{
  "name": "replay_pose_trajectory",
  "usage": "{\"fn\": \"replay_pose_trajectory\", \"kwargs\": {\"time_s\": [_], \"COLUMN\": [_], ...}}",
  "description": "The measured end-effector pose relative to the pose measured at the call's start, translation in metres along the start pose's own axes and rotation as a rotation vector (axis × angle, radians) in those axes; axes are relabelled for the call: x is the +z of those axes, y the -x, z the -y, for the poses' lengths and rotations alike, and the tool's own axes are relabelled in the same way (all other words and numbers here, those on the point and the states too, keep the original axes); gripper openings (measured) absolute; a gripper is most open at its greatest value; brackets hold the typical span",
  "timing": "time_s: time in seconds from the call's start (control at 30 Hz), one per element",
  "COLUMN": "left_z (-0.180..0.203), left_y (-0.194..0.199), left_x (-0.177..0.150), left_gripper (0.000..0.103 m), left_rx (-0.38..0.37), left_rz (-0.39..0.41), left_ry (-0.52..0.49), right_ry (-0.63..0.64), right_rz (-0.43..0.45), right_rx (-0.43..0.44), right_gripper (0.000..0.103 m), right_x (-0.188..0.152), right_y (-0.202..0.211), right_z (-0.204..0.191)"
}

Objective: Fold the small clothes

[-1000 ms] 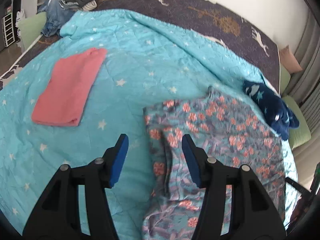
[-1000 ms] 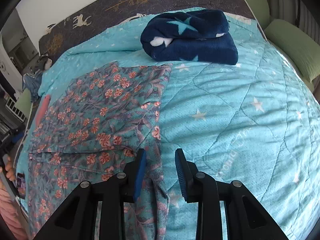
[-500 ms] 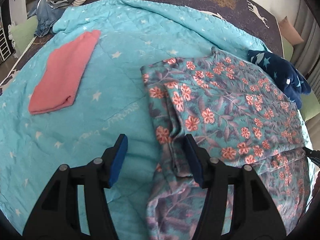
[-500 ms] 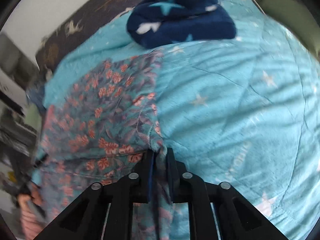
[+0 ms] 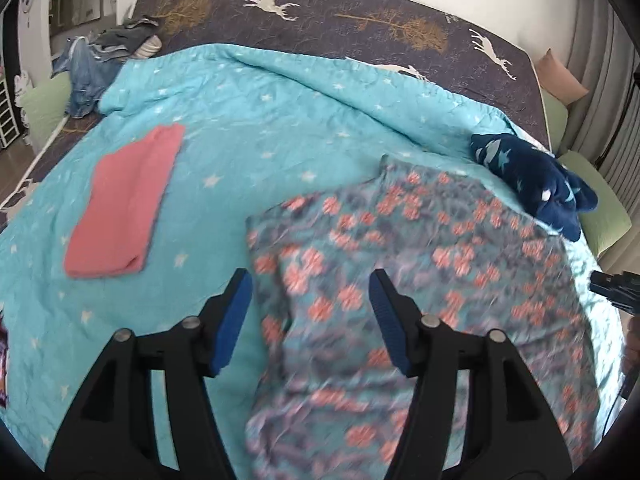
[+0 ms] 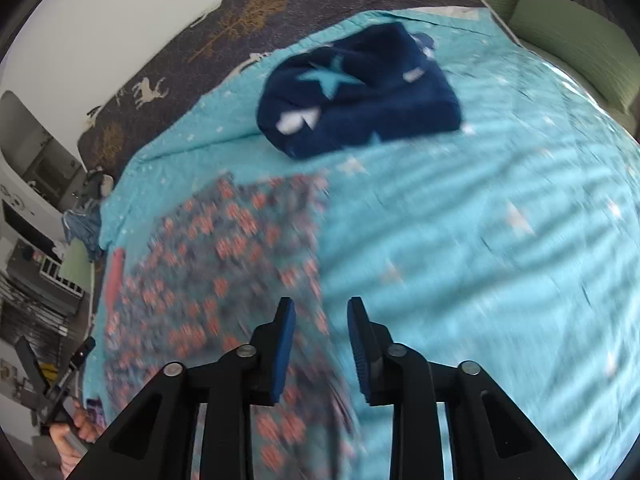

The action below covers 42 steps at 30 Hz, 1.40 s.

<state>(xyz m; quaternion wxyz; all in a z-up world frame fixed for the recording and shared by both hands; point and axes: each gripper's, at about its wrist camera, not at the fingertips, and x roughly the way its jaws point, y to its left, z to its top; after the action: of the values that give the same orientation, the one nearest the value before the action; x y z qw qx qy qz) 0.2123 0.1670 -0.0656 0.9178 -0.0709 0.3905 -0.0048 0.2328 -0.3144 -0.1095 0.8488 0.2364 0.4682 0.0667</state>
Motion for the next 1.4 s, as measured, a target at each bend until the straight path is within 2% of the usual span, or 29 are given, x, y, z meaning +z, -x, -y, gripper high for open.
{"fn": "replay_pose_trajectory", "kwargs": {"time_s": [0.07, 0.1, 0.2, 0.23, 0.3, 0.33, 0.37, 0.4, 0.43, 0.47, 0.5, 0.57, 0.6, 0.67, 0.7, 0.77, 0.83, 0.9, 0.97, 1.03, 1.13, 1.2, 1.23, 1.27, 1.3, 1.33, 1.37, 1.4], "left_z": [0.005, 0.007, 0.0, -0.006, -0.022, -0.032, -0.04, -0.046, -0.052, -0.055, -0.055, -0.058, -0.06, -0.061, -0.061, -0.062, -0.063, -0.064, -0.064, -0.06, -0.053, -0.045, -0.043, -0.039, -0.034, -0.031, -0.033, -0.035], "left_y": [-0.019, -0.035, -0.068, -0.078, -0.091, -0.095, -0.099, -0.104, -0.107, -0.109, -0.109, -0.114, -0.117, -0.113, -0.105, -0.079, -0.053, -0.028, -0.014, -0.006, 0.004, 0.004, -0.001, -0.001, 0.002, 0.005, 0.01, 0.012], "left_x": [0.007, 0.009, 0.012, 0.011, 0.012, 0.015, 0.018, 0.022, 0.027, 0.033, 0.037, 0.04, 0.039, 0.036, 0.034, 0.028, 0.022, 0.013, -0.001, -0.021, -0.055, -0.078, -0.085, -0.088, -0.091, -0.091, -0.09, -0.089], "left_gripper": [0.074, 0.074, 0.074, 0.074, 0.077, 0.077, 0.076, 0.06, 0.033, 0.024, 0.016, 0.016, 0.017, 0.02, 0.02, 0.031, 0.053, 0.062, 0.066, 0.066, 0.067, 0.067, 0.067, 0.067, 0.058, 0.046, 0.04, 0.037], "left_rx": [0.024, 0.077, 0.152, 0.157, 0.114, 0.071, 0.041, 0.007, -0.032, -0.057, -0.052, 0.024, 0.065, 0.085, 0.08, 0.088, 0.099, 0.073, 0.017, 0.006, 0.002, -0.011, 0.01, 0.028, 0.045, 0.046, 0.056, 0.062], "left_rz": [-0.019, -0.04, -0.108, -0.129, -0.149, -0.148, -0.151, -0.158, -0.155, -0.148, -0.143, -0.144, -0.152, -0.156, -0.149, -0.1, -0.05, -0.017, -0.03, -0.074, -0.119, -0.166, -0.193, -0.179, -0.141, -0.136, -0.14, -0.145], "left_ry": [-0.02, -0.041, -0.057, -0.044, 0.019, 0.075, 0.122, 0.166, 0.199, 0.215, 0.222, 0.234, 0.236, 0.235, 0.227, 0.201, 0.176, 0.155, 0.13, 0.107, 0.066, 0.02, -0.006, -0.029, -0.076, -0.098, -0.079, -0.064], "right_ry": [-0.004, -0.005, -0.038, -0.055, -0.087, -0.081, -0.05, -0.018, 0.007, 0.037, 0.094, 0.139, 0.138, 0.119, 0.114, 0.086, 0.054, 0.055, 0.084, 0.15, 0.25, 0.283, 0.283, 0.26, 0.234, 0.188, 0.12, 0.032], "right_rz": [0.0, -0.003, -0.051, -0.065, -0.062, -0.04, -0.025, -0.03, -0.022, 0.004, 0.045, 0.099, 0.09, 0.004, -0.028, -0.009, 0.008, 0.029, 0.004, -0.047, -0.093, -0.12, -0.129, -0.137, -0.123, -0.091, -0.073, -0.081], "right_rx": [-0.015, -0.02, 0.027, 0.038, 0.071, 0.093, 0.11, 0.12, 0.121, 0.117, 0.11, 0.086, 0.054, -0.049, -0.061, -0.026, -0.023, 0.006, 0.052, 0.074, 0.056, 0.055, 0.038, 0.0, -0.031, -0.081, -0.069, -0.014], "right_gripper": [0.036, 0.039, 0.057, 0.058, 0.058, 0.054, 0.042, 0.004, 0.006, 0.005, 0.005, 0.005, 0.005, 0.008, 0.009, 0.016, 0.038, 0.042, 0.042, 0.042, 0.042, 0.042, 0.042, 0.041, 0.021, 0.006, 0.005, 0.005], "right_x": [0.012, 0.019, 0.036, 0.04, 0.047, 0.05, 0.055, 0.058, 0.061, 0.063, 0.064, 0.067, 0.069, 0.071, 0.069, 0.065, 0.055, 0.042, 0.024, -0.001, -0.04, -0.057, -0.063, -0.064, -0.065, -0.062, -0.06, -0.059], "right_y": [-0.015, -0.025, -0.06, -0.067, -0.078, -0.078, -0.079, -0.082, -0.082, -0.079, -0.071, -0.063, -0.066, -0.085, -0.09, -0.074, -0.046, -0.019, 0.002, 0.015, 0.024, 0.021, 0.017, 0.01, 0.008, 0.007, 0.008, 0.009], "right_z": [-0.004, -0.006, -0.005, -0.003, 0.002, 0.002, -0.002, -0.006, -0.011, -0.017, -0.027, -0.034, -0.032, -0.021, -0.016, -0.01, -0.005, 0.002, 0.001, -0.005, -0.017, -0.021, -0.02, -0.018, -0.012, -0.003, 0.006, 0.019]}}
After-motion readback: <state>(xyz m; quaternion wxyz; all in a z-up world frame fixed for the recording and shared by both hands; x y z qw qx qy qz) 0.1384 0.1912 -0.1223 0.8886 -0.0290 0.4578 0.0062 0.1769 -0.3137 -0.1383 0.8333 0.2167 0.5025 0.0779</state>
